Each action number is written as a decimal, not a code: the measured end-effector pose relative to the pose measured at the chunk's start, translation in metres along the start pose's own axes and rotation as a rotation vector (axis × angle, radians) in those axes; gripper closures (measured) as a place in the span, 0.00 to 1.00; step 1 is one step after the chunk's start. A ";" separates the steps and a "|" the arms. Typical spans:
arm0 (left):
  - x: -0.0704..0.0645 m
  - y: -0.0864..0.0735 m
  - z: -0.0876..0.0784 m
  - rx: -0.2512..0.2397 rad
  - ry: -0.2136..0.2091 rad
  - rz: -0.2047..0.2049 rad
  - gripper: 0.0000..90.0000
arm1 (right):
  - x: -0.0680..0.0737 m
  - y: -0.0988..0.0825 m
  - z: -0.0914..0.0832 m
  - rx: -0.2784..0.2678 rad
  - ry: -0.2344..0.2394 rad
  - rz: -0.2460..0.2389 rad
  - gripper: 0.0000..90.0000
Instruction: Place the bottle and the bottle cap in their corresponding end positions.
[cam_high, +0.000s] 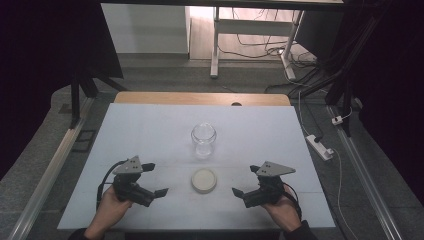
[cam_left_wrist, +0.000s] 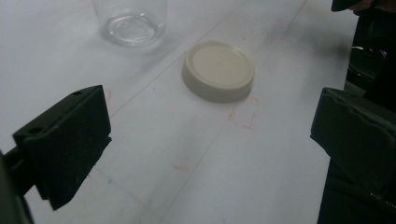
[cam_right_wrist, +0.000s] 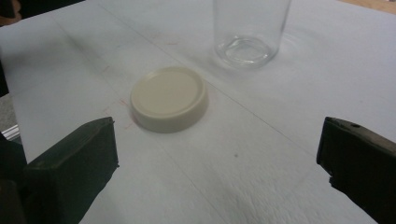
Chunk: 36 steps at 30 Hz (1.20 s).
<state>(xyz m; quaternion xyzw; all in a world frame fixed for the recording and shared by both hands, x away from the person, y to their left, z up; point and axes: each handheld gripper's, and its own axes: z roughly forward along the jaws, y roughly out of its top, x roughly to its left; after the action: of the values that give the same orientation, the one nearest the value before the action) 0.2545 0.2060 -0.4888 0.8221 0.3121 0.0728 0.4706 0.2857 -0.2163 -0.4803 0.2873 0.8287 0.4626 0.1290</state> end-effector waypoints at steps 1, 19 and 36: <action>0.000 -0.003 -0.003 -0.001 0.006 -0.006 0.00 | -0.001 -0.001 -0.003 -0.002 -0.007 0.002 0.00; 0.001 -0.056 -0.063 -0.052 0.144 -0.123 0.00 | -0.017 -0.034 -0.050 -0.004 -0.148 0.074 0.00; 0.003 -0.092 -0.081 0.009 0.228 -0.200 0.00 | -0.023 -0.063 -0.075 0.041 -0.224 0.157 0.00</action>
<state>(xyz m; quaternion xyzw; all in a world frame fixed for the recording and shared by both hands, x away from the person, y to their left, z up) 0.1828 0.2999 -0.5207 0.7755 0.4442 0.1169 0.4333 0.2453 -0.3076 -0.4938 0.4038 0.7934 0.4192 0.1779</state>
